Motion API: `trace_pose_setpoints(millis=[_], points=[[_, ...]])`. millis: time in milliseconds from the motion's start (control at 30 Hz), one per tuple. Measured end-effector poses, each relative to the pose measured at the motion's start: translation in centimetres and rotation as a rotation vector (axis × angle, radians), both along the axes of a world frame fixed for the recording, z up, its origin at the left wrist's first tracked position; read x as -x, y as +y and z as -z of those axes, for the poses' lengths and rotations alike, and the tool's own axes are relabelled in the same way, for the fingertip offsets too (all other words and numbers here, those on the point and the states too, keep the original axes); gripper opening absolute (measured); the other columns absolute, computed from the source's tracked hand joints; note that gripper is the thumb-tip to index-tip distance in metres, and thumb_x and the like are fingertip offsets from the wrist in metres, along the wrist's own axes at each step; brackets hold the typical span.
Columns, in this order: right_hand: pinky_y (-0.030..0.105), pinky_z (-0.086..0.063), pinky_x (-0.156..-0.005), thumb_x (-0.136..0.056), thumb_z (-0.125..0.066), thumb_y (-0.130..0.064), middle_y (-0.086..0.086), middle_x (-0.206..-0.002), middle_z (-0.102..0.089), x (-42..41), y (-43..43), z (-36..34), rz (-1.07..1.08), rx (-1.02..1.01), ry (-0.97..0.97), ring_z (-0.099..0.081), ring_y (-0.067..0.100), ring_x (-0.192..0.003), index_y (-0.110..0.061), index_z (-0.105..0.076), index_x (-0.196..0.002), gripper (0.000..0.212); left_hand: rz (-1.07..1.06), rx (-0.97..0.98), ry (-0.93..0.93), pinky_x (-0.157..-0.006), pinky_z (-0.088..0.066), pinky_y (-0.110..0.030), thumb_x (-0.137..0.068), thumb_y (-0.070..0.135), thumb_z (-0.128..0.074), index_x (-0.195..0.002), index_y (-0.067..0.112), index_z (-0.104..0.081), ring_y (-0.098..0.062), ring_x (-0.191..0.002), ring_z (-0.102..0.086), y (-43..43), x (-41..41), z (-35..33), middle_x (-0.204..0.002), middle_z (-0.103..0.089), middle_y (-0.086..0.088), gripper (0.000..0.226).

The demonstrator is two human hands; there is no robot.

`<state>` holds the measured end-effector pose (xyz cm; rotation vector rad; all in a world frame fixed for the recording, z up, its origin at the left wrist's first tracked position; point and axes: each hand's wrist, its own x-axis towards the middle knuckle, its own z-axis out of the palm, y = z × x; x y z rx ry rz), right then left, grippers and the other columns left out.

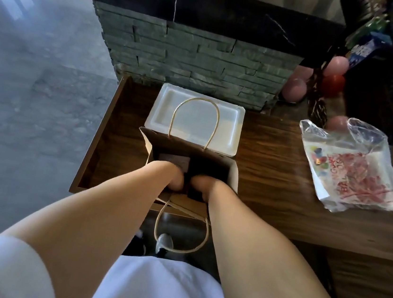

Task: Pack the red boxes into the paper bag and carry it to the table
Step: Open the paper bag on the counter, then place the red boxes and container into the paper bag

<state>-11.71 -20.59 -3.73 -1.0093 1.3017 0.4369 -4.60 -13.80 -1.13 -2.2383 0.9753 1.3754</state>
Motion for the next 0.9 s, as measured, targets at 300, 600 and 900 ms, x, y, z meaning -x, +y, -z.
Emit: trace_pose_setpoints(millis=[300, 600, 900], points=[[0.045, -0.048, -0.08, -0.101, -0.036, -0.038, 0.02, -0.124, -0.059, -0.2, 0.8, 1.5, 0.377, -0.063, -0.032, -0.056, 0.037, -0.112, -0.011, -0.052, -0.129, 0.043, -0.519, 0.075, 0.271, -0.097, -0.046, -0.035, -0.094, 0.028, -0.054, -0.12, 0.012, -0.062, -0.025, -0.11, -0.061, 0.8, -0.2, 1.8, -0.118, -0.063, -0.01, 0.031], [0.046, -0.055, -0.08, -0.092, -0.051, -0.05, 0.015, -0.089, -0.072, -0.3, -0.3, 2.3, 0.39, -0.087, -0.066, -0.068, 0.033, -0.087, -0.019, -0.066, -0.091, 0.034, -1.733, 0.467, 0.504, -0.096, -0.05, -0.042, -0.092, 0.049, -0.049, -0.12, 0.015, -0.06, -0.031, -0.105, -0.063, 0.2, -1.7, 2.7, -0.112, -0.067, -0.012, 0.045], [0.047, -0.048, -0.092, -0.08, -0.055, -0.065, 0.013, -0.115, -0.063, -0.8, -2.8, 1.8, 0.061, -0.071, 0.055, -0.057, 0.034, -0.105, -0.02, -0.056, -0.12, 0.061, -1.803, 0.364, 0.457, -0.098, -0.048, -0.053, -0.083, 0.054, -0.06, -0.111, 0.018, -0.071, -0.037, -0.103, -0.068, 0.6, -2.8, 3.7, -0.108, -0.073, -0.014, 0.047]])
